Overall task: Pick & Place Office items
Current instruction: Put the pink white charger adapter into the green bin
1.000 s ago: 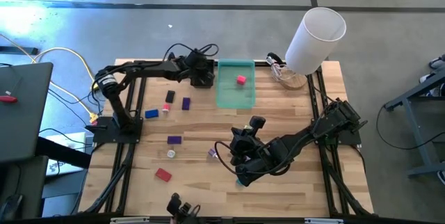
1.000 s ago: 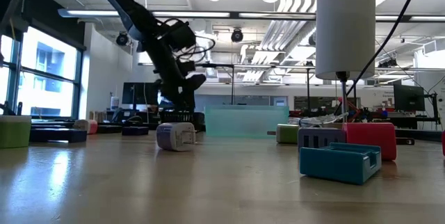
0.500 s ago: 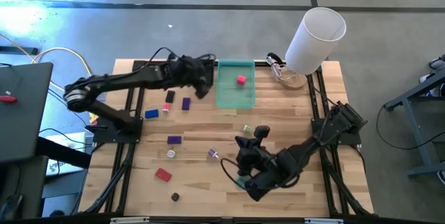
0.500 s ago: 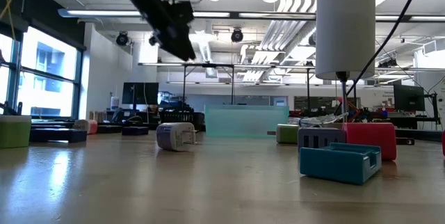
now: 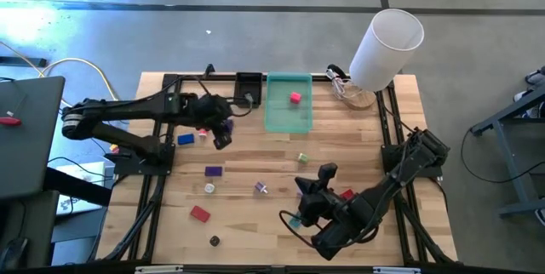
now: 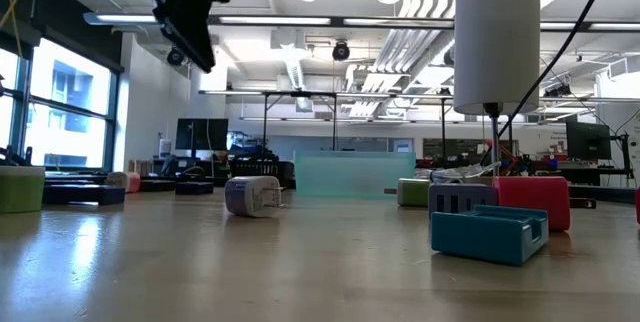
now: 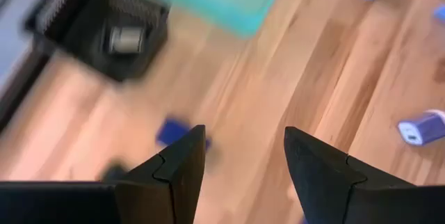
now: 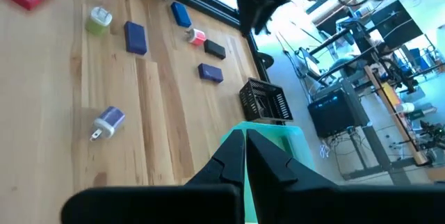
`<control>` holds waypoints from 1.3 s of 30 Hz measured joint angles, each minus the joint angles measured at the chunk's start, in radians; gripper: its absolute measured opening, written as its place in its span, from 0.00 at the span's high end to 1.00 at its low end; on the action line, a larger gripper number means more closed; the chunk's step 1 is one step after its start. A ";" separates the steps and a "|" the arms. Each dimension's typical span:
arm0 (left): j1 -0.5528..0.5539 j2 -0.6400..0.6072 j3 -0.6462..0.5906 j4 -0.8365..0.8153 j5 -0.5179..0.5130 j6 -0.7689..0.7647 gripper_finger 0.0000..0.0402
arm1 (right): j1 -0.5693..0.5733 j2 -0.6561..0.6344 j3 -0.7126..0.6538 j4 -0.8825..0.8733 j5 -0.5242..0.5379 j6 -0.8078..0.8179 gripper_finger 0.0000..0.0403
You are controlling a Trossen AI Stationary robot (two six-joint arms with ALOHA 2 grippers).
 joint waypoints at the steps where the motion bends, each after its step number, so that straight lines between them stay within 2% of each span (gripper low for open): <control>1: 0.000 0.004 0.000 -0.032 0.000 -0.044 0.53 | 0.000 0.000 0.000 -0.012 -0.005 0.014 0.99; 3: 0.002 0.010 -0.001 -0.107 -0.001 -0.146 0.53 | 0.000 0.000 0.000 -0.040 -0.012 0.045 0.99; 8: 0.045 0.013 -0.003 -0.273 -0.038 -0.509 0.54 | 0.000 0.000 0.000 -0.115 -0.033 0.138 0.99; 11: 0.075 0.013 -0.027 -0.288 -0.041 -0.659 0.54 | 0.000 0.000 0.000 -0.149 -0.040 0.178 0.99; 14: 0.098 0.019 -0.063 -0.286 -0.033 -0.740 0.54 | 0.000 0.000 0.000 -0.174 -0.061 0.204 0.99; 20: 0.139 0.055 -0.097 -0.286 -0.042 -0.650 0.54 | 0.000 0.000 0.000 -0.199 -0.077 0.225 0.99; 24: 0.175 0.095 -0.098 -0.265 -0.039 -0.687 0.54 | -0.009 0.000 0.000 -0.200 -0.062 0.222 0.99; 33: 0.266 0.210 -0.098 -0.260 0.040 -0.651 0.54 | -0.013 0.000 0.000 -0.201 -0.086 0.228 0.99; 39: 0.334 0.243 -0.100 -0.259 0.052 -0.593 0.54 | -0.014 0.000 0.000 -0.201 -0.102 0.229 0.99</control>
